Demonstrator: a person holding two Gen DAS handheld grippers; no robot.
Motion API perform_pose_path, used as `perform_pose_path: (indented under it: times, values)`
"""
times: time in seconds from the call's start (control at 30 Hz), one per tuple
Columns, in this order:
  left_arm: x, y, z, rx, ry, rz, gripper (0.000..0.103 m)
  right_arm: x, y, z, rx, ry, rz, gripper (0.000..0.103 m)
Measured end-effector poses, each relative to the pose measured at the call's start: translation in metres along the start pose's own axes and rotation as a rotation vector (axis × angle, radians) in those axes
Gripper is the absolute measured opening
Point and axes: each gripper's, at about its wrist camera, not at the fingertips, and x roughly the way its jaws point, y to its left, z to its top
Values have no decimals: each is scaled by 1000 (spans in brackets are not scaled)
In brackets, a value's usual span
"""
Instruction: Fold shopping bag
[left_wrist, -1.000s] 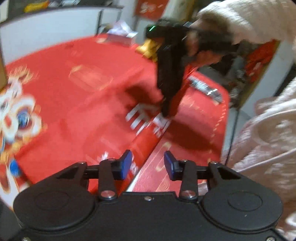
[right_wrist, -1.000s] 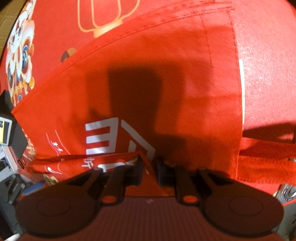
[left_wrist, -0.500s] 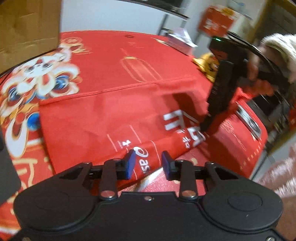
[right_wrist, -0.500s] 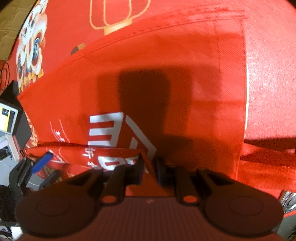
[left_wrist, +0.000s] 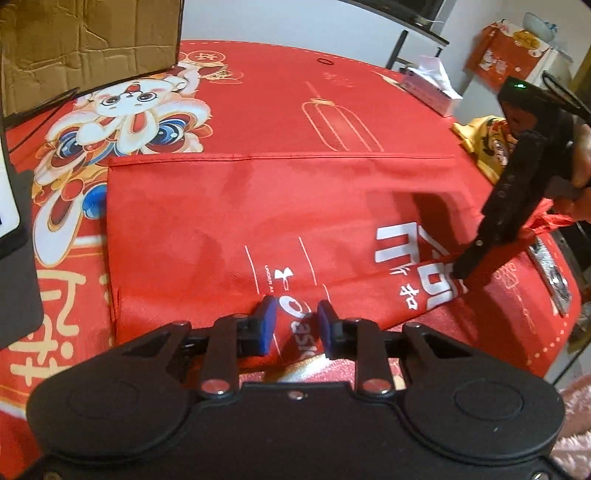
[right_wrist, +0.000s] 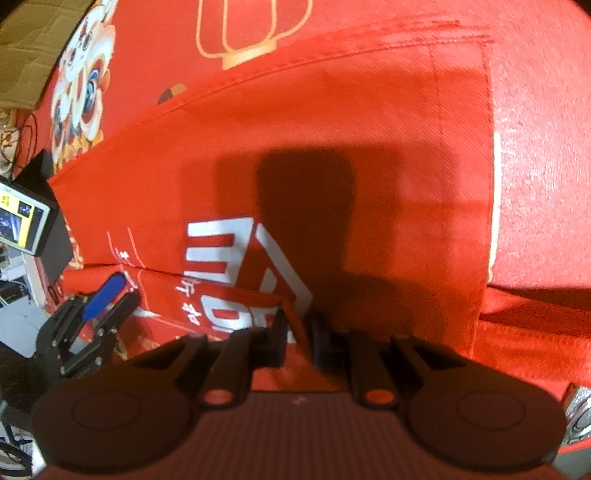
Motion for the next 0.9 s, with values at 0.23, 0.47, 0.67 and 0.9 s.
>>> perform_pose_path:
  times: [0.23,0.47,0.67,0.9]
  values:
    - [4,-14,4,46,36,78,25,-24,2,14,-43,-54,75,17]
    - [5,-17,6,34,47,95,25,-67,18,-22,-183,-507,151,27]
    - [5,-18,6,27,43,106,25,-42,44,-92,-413,-627,189,27]
    - [5,-23,4,45,34,132,25,-16,24,-107,-230,-815,78,20]
